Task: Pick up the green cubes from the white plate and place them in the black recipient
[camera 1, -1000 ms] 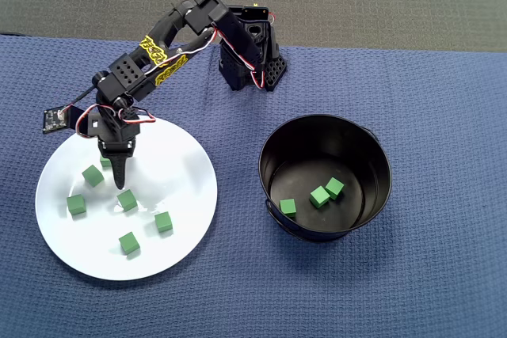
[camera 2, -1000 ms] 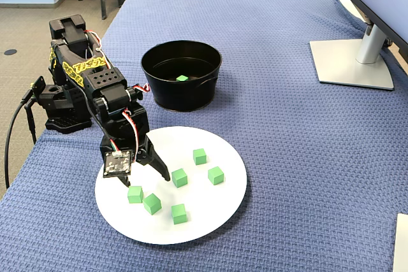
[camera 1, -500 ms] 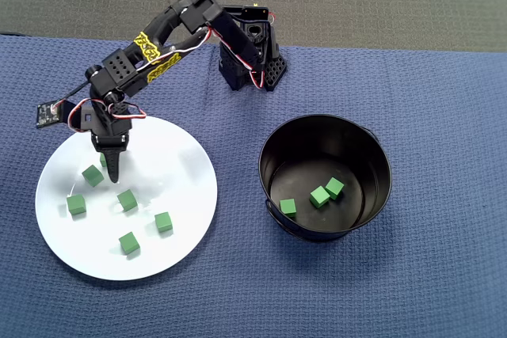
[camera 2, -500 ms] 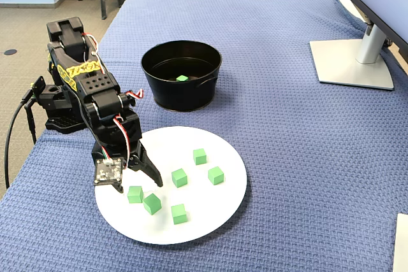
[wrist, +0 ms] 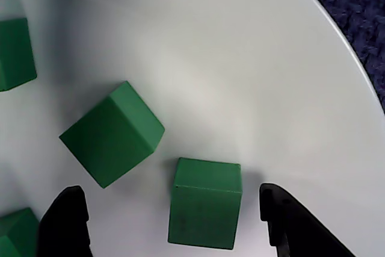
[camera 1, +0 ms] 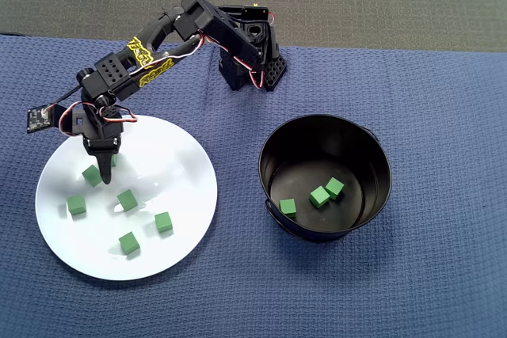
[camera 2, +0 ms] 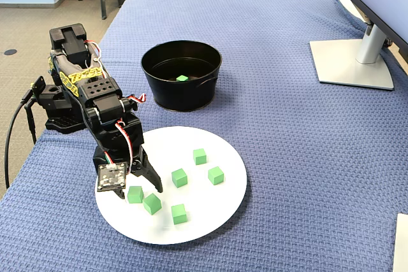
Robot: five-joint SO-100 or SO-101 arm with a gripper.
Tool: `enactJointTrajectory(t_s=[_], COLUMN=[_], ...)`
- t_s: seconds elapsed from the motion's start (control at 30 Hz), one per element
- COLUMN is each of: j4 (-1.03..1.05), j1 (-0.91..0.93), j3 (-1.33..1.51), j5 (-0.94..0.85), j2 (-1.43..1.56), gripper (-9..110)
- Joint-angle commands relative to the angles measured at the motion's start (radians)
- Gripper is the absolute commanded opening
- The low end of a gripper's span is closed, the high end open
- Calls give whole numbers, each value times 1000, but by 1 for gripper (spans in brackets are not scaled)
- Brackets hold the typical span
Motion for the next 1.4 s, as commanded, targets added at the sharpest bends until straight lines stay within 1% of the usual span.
enactJointTrajectory(t_s=[0.0, 0.07, 0.17, 0.2, 0.5, 0.63, 0.73, 0.9, 1.03, 1.13, 1.37], j4=[2, -9, -31, -32, -46, -58, -72, -51, 14, 37, 60], j1=[8, 8, 3, 2, 3, 6, -11, -92, -196, -318, -736], j3=[-57, -41, -31, -32, -25, 38, 146, 281, 328, 387, 522], j5=[-12, -12, 20, 25, 48, 104, 202, 442, 584, 669, 859], j2=[18, 26, 29, 29, 34, 121, 261, 514, 690, 822, 1025], gripper=[30, 29, 4, 0, 0, 0, 0, 0, 0, 0, 0])
